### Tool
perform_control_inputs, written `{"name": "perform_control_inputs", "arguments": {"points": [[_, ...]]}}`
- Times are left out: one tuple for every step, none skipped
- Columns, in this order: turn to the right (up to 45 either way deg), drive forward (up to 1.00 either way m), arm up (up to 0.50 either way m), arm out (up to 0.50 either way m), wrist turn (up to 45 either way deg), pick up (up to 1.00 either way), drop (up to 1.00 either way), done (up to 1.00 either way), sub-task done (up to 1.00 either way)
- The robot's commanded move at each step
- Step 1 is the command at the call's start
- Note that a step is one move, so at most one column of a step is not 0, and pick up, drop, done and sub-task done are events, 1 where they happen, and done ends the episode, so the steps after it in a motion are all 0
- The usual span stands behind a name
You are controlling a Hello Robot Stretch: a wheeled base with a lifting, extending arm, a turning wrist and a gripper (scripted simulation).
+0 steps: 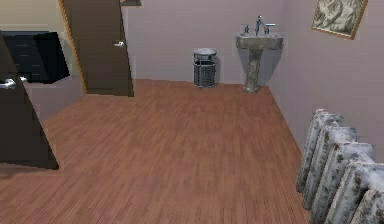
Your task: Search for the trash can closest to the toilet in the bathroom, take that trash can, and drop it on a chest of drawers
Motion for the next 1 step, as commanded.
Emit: {"name": "perform_control_inputs", "arguments": {"points": [[0.0,0.0,0.5,0.0,0.0,0.0,0.0,0.0,0.0]]}}
